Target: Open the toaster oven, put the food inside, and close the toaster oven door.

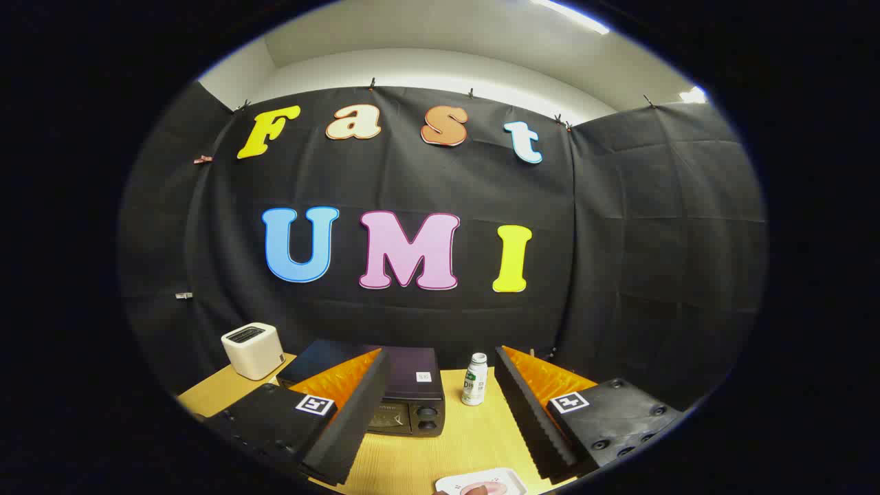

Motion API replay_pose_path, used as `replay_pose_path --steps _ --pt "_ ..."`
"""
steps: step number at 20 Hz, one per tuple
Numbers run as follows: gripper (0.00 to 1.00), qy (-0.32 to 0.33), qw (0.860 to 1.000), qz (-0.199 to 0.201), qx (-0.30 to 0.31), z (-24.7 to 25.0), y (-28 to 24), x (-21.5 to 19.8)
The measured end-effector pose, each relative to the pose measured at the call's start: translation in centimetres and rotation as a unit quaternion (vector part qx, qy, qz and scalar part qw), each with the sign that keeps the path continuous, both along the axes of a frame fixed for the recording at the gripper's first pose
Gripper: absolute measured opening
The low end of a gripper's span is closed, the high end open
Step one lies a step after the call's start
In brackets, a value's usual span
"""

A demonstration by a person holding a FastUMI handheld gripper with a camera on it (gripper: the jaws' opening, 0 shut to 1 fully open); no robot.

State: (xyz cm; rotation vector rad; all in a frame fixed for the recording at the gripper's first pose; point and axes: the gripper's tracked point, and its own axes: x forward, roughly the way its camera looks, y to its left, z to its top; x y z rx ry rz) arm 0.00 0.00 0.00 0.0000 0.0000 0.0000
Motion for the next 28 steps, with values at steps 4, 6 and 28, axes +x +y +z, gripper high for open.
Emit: replay_pose_path --steps 4,6,28 --pt "0.98 0.000 1.000 0.001 0.000 -0.2 0.2 0.0" --pt "0.98 0.000 1.000 0.003 -0.001 -0.1 0.4 0.1" --pt "0.98 0.037 0.998 0.052 0.023 -6.4 13.4 5.2"
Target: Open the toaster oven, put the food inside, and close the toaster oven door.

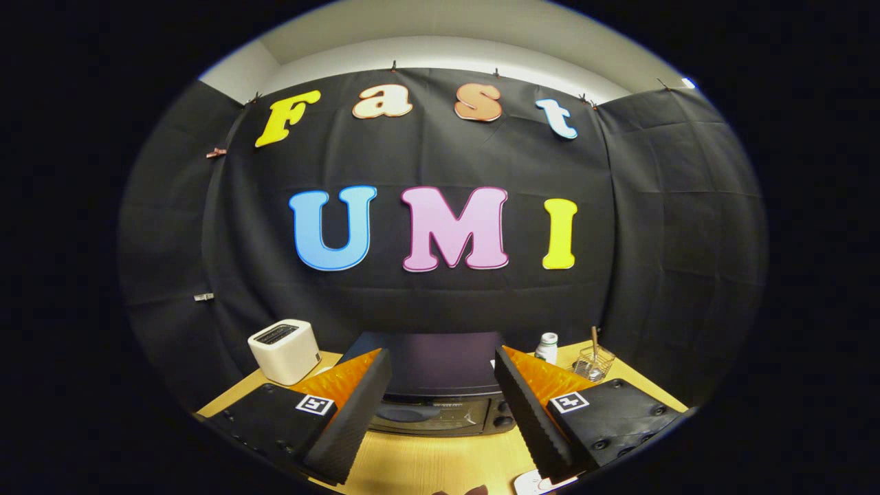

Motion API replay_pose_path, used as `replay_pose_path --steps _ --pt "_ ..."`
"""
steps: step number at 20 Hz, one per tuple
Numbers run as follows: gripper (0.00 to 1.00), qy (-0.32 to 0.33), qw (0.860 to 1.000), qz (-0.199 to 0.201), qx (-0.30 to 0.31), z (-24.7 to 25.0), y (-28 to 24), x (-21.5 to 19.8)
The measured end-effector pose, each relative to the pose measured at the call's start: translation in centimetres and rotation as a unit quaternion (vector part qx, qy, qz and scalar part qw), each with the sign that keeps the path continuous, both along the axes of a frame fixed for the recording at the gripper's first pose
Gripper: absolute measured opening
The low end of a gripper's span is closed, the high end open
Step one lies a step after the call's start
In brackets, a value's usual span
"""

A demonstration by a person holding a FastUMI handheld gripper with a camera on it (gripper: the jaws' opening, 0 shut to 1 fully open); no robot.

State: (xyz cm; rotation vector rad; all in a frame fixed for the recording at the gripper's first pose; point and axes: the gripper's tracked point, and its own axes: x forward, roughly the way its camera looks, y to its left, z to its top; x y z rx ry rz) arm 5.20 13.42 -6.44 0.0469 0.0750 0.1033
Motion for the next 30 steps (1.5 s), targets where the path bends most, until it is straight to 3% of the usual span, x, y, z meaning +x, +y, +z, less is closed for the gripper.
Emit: replay_pose_path --steps 12,22,30 --pt "0.99 0.153 0.988 -0.007 0.018 -14.3 5.6 6.9" --pt "0.99 0.162 0.986 -0.030 -0.027 -15.2 6.5 8.1" --pt "0.99 0.157 0.986 -0.036 -0.029 -15.7 6.3 5.6"
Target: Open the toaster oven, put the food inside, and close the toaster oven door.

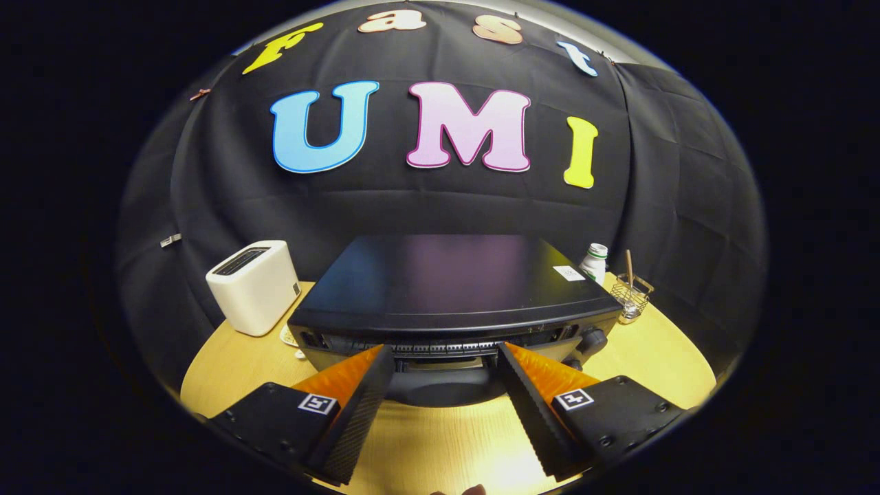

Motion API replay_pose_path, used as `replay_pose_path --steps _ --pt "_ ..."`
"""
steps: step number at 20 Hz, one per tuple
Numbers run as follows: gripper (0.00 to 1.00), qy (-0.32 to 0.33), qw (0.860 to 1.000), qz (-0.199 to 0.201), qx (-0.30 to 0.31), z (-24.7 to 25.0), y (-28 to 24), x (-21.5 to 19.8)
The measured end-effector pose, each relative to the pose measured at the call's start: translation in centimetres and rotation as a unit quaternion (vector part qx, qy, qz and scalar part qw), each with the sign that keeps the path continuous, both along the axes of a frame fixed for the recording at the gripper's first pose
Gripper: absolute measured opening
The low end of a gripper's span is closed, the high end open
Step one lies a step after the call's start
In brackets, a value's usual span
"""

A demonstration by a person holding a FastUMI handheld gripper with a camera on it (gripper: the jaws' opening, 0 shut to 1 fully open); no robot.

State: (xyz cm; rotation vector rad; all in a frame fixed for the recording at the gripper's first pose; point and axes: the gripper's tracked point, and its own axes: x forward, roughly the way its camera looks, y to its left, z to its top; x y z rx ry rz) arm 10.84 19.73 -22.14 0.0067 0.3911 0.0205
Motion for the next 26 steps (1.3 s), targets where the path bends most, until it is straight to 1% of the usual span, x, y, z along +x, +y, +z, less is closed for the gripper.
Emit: replay_pose_path --steps 9,15,21,26 --pt "0.99 0.029 0.999 0.016 -0.008 -3.1 -0.3 -4.9" --pt "0.99 0.075 0.997 0.027 -0.012 -6.6 -0.3 -8.4" --pt "0.99 0.138 0.989 0.047 -0.025 -10.9 -0.5 -11.1" --pt "0.99 0.184 0.981 0.061 -0.023 -13.7 -0.3 -12.8"
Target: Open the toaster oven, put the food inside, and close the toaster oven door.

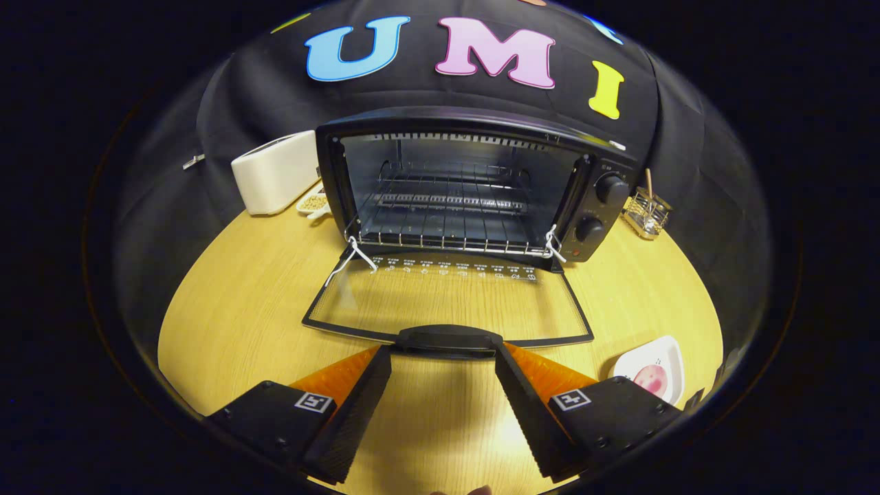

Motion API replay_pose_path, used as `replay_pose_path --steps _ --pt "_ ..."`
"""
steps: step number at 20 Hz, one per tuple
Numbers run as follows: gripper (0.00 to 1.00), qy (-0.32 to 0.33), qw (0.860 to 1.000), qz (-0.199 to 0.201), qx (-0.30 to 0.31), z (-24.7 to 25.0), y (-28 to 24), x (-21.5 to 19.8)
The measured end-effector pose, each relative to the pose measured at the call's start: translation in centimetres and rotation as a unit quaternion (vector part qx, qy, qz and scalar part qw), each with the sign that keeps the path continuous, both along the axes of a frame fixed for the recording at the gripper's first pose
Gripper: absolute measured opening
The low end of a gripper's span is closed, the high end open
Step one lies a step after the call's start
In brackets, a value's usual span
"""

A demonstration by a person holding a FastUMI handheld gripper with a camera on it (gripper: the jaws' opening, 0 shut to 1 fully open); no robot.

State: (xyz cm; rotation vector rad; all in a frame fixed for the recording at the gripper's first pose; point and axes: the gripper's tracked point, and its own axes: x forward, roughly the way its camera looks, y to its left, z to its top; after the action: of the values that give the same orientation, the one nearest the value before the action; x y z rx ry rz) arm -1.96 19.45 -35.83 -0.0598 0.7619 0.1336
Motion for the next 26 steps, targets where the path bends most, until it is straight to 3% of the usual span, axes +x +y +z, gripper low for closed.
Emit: replay_pose_path --steps 6,13,18,26 --pt "0.99 0.011 1.000 0.018 0.015 0.3 0.1 -0.9" --pt "0.99 0.044 0.994 0.083 0.061 4.8 -1.7 -2.0" --pt "0.99 0.079 0.990 0.105 0.059 7.5 -7.9 -3.3" --pt "0.99 0.175 0.980 0.084 0.034 5.0 -21.3 -4.2"
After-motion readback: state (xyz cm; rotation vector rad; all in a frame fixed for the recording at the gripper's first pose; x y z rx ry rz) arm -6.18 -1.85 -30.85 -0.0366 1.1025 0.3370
